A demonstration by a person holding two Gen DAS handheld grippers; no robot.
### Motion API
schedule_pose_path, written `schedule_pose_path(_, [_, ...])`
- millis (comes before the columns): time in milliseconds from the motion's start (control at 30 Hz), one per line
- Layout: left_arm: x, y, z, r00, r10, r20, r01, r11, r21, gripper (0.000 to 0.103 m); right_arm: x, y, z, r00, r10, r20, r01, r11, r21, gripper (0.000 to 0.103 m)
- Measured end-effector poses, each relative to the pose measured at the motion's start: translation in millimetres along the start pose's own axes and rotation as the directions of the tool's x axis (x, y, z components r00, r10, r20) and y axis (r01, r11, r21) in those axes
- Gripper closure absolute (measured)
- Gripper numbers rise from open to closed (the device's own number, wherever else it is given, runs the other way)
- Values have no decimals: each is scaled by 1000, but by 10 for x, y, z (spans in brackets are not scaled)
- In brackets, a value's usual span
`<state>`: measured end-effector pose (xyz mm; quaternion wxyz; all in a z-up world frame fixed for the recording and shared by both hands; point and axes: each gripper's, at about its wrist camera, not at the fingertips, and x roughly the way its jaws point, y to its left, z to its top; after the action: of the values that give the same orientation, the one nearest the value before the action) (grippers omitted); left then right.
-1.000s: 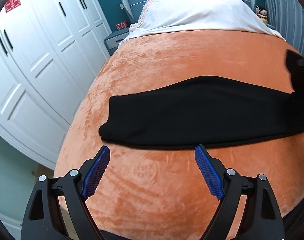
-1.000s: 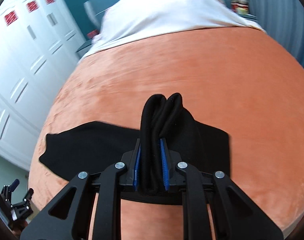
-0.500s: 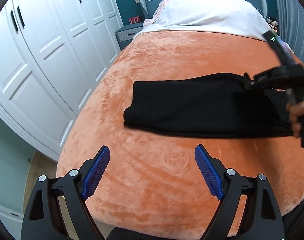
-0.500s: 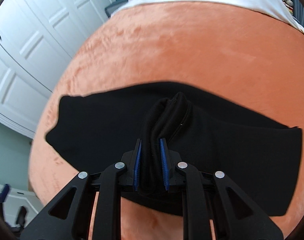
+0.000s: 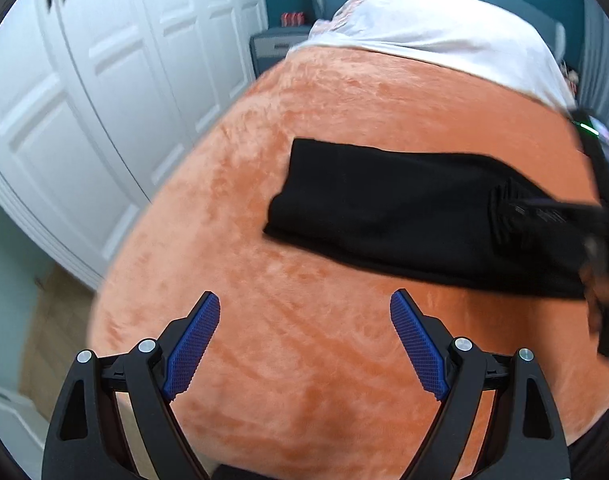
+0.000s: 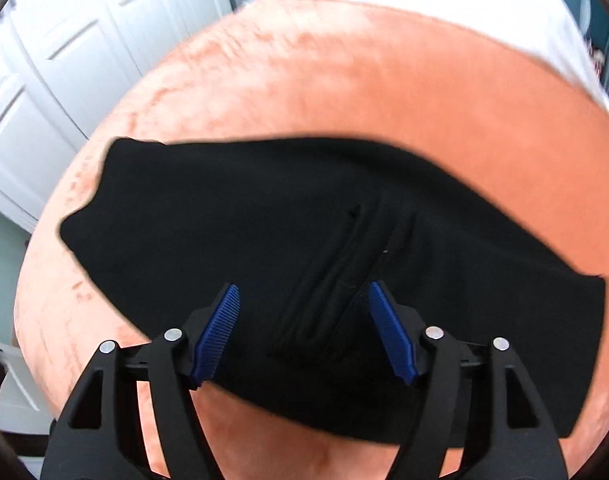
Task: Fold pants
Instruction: 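Release the pants with the right tool and withdraw it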
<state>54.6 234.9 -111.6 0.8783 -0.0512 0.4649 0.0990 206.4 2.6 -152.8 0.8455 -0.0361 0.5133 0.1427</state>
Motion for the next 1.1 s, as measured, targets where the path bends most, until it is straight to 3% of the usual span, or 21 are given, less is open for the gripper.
schedule_pose_path(33, [77,75,50,999,-34,-21,33,998,-54,18,-181,14,-50,999,-17,32,17,1000,1,24])
schedule_pose_path(133, [318,198,202,996,-85,-42,76,981,-177,18,-614,-28,-241,993,-48,106,45,999,26,19])
schedule_pose_path(300, [715,37,420,999,4,-49,-12,986,-168,18,-1097,-226,-608,980,-138,146,129,989,65,19])
schedule_pose_path(433, [1032,-96,480,995,-2,-97,-14,985,-171,18,-1273,-366,-793,972,-187,145,181,982,49,19])
schedule_pose_path(600, [1352,-206,507,989,40,-146,-64,984,-164,18,-1292,-480,-1014,977,-179,119,174,983,48,19])
schedule_pose_path(733, [1575,-211,497,981,15,-194,-55,978,-200,18,-1220,-558,-1112,983,-163,87,158,986,61,19])
schedule_pose_path(1100, [1704,-187,548,990,-7,-142,-33,961,-275,18,-1029,-684,-1216,989,-147,26,144,983,113,17])
